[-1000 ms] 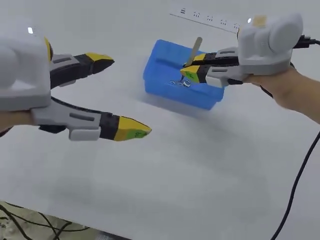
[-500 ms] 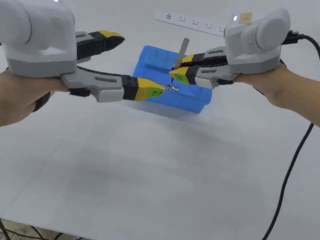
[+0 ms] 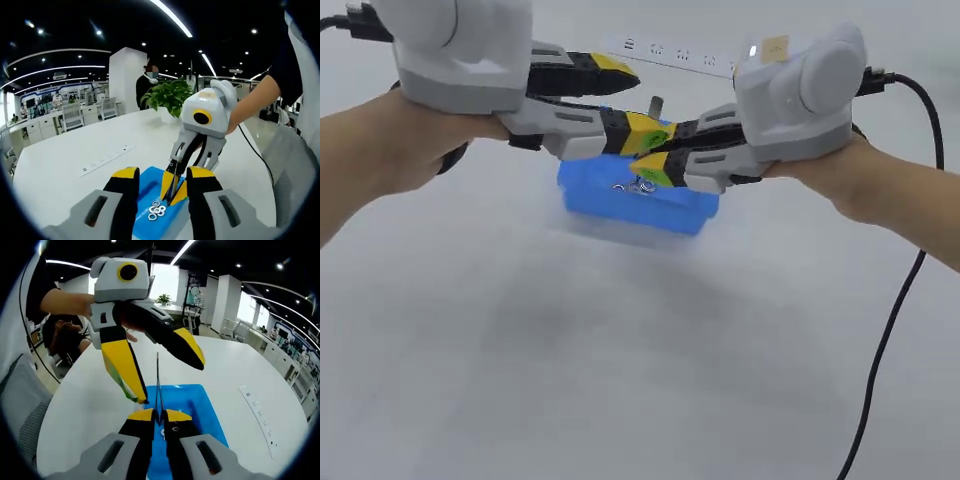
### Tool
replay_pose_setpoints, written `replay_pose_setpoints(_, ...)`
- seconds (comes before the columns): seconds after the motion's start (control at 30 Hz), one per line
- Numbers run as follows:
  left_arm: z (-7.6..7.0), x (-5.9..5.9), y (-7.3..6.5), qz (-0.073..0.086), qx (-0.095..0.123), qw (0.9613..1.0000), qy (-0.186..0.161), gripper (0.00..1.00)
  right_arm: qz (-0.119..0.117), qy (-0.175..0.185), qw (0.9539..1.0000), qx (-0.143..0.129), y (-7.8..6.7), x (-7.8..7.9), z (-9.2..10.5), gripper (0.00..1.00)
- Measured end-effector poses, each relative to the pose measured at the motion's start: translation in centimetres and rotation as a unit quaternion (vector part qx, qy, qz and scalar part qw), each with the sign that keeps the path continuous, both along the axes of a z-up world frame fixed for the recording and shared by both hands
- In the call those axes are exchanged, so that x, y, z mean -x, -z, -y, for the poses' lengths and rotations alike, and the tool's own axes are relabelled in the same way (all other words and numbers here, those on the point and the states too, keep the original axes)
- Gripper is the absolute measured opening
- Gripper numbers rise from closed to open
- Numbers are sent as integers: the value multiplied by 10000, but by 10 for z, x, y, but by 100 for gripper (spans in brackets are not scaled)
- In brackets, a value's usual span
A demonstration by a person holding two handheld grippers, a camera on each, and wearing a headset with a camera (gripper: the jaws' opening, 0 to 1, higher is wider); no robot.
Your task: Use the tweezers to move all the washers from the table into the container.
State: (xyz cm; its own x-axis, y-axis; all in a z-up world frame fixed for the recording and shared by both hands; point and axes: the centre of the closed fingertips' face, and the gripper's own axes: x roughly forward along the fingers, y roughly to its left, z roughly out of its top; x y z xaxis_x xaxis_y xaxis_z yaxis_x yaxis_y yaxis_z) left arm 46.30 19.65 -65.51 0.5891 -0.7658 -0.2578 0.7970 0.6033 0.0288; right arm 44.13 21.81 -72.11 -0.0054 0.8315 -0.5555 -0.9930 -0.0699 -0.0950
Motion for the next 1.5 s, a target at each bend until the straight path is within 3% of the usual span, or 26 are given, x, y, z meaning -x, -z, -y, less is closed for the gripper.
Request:
replay_pose_setpoints(0.1,3,1,-1,18,-11,9999,142,34,16,-20,10000,3,0,0,0,8)
replay_pose_setpoints(0.17,7,5,-3,80,-24,9994,348,23,31,-36,10000,3,-1,0,0,8)
replay_pose_setpoints(0.3,11,9,-2,89,-129,9983,563,19,42,-49,10000,0,-1,-1,0,8)
replay_pose_setpoints(0.43,16,17,-4,63,-105,9964,844,8,43,-33,10000,-11,-2,-2,-1,8)
replay_pose_setpoints(0.6,16,16,-3,135,-242,9958,870,7,121,-67,9999,38,-1,-3,-1,8)
replay_pose_setpoints(0.67,17,16,-2,228,-348,9952,881,6,227,-27,9997,63,-1,-6,0,9)
replay_pose_setpoints(0.8,20,16,-4,329,-443,9951,815,4,209,77,9997,77,-2,-7,0,10)
replay_pose_setpoints(0.97,21,13,-7,394,-527,9950,746,4,357,232,9990,138,-4,-12,2,12)
replay_pose_setpoints(1.5,12,10,-12,488,-724,9945,577,4,227,534,9981,201,-7,-9,4,21)
